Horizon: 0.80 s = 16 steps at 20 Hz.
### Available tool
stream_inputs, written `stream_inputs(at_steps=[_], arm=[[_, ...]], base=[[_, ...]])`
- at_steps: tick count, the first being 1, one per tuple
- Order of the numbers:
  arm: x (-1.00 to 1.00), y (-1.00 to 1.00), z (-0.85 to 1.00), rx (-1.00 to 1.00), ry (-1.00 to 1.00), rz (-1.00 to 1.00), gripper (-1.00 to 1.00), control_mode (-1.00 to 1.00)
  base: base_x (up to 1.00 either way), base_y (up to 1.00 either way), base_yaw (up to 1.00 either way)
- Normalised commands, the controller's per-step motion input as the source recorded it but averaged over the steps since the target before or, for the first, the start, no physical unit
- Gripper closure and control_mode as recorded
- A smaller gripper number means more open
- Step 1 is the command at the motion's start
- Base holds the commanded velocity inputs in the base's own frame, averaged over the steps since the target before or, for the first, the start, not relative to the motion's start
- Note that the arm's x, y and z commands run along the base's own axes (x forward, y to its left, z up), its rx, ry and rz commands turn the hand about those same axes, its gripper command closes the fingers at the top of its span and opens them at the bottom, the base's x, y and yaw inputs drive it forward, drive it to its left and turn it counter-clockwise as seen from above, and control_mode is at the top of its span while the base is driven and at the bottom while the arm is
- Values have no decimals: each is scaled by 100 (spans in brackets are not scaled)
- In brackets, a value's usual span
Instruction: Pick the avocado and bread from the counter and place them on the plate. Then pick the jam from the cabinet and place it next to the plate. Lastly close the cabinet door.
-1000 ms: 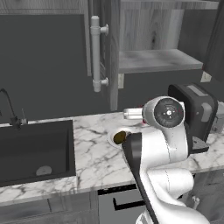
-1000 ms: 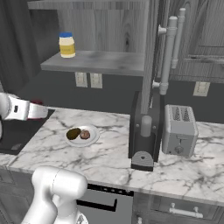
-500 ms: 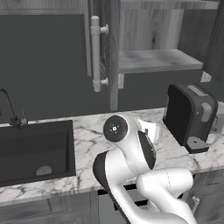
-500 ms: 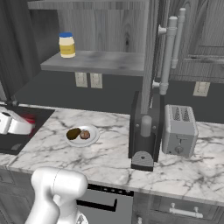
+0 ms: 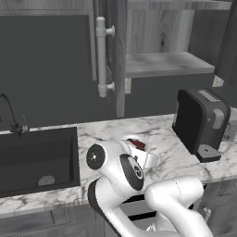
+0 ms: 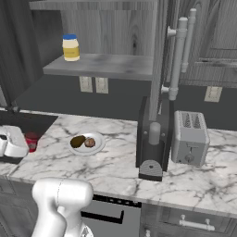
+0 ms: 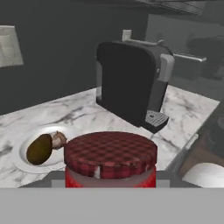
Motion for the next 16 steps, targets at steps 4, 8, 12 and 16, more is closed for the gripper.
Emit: stream_inputs(at_steps=[4, 8, 12, 16], arm=[[33, 0, -31, -1, -23, -1, 100, -100], [38, 0, -34, 0, -24, 0, 100, -100], [41, 0, -40, 0, -19, 0, 100, -100], [30, 0, -43, 0, -12, 0, 100, -100]], base=[[0, 0, 0], [0, 0, 0], [0, 0, 0], [0, 0, 0]])
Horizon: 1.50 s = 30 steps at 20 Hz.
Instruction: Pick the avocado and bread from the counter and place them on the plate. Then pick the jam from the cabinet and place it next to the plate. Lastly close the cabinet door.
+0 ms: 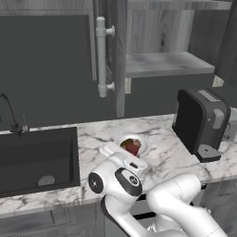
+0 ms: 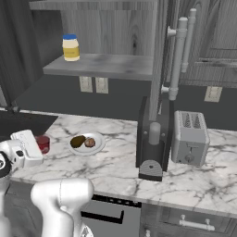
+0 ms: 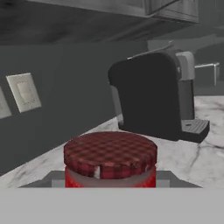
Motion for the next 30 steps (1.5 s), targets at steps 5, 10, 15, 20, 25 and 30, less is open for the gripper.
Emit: stream_inputs(at_steps=[5, 10, 15, 20, 25, 30], arm=[[16, 8, -30, 0, 0, 0, 100, -100], [18, 20, -26, 0, 3, 0, 100, -100], [19, 22, -16, 0, 5, 0, 100, -100], [25, 10, -21, 0, 8, 0, 100, -100], [23, 10, -16, 0, 3, 0, 100, -100], [20, 12, -15, 0, 0, 0, 100, -100]], base=[[0, 0, 0], [0, 0, 0], [0, 0, 0], [0, 0, 0], [0, 0, 0], [0, 0, 0]])
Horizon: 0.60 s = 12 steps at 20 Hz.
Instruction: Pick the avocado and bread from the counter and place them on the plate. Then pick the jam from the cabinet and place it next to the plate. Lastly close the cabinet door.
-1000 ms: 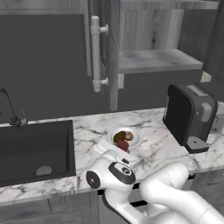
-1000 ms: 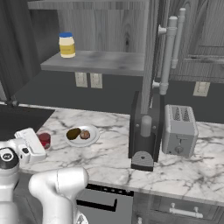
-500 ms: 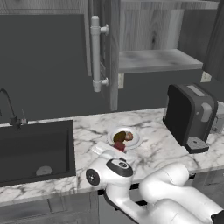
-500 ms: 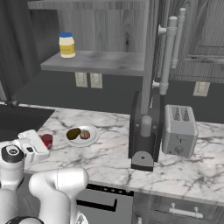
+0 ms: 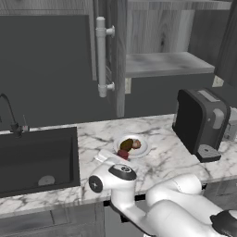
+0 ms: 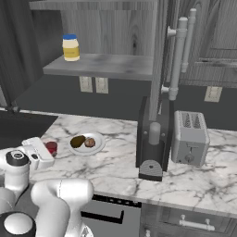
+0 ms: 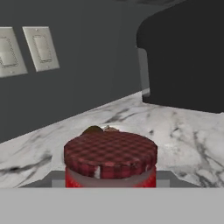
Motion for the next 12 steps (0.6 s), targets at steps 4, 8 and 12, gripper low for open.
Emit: stream_inputs(at_steps=[4, 8, 12], arm=[[26, 9, -13, 0, 0, 0, 100, -100], [25, 0, -15, 0, 0, 0, 100, -100], [20, 2, -22, 0, 0, 0, 100, -100]], base=[[0, 0, 0], [0, 0, 0], [0, 0, 0]])
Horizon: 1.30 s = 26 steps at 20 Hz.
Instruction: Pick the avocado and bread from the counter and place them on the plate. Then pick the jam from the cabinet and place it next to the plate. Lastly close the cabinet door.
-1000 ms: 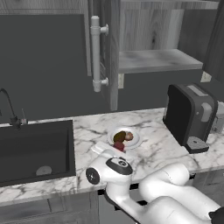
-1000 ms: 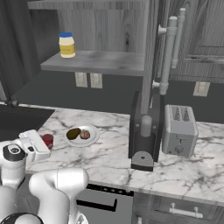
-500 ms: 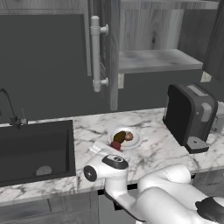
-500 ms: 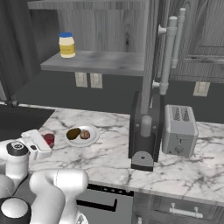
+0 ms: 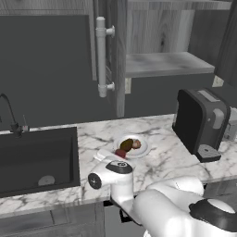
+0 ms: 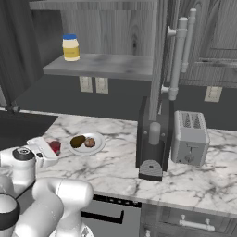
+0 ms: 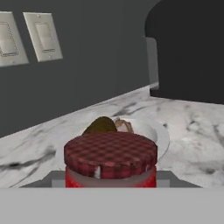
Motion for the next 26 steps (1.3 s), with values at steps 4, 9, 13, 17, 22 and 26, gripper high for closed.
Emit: stream_inputs(at_steps=[4, 9, 13, 17, 22, 26], arm=[[18, 1, -26, 0, 0, 0, 100, -100], [4, 0, -30, 0, 0, 0, 100, -100], [2, 0, -22, 0, 0, 0, 100, -100], [3, 0, -18, 0, 0, 0, 100, -100], [7, 0, -14, 0, 0, 0, 100, -100], [14, 0, -12, 0, 0, 0, 100, -100]], base=[[0, 0, 0], [0, 0, 0], [0, 0, 0], [0, 0, 0], [0, 0, 0], [0, 0, 0]])
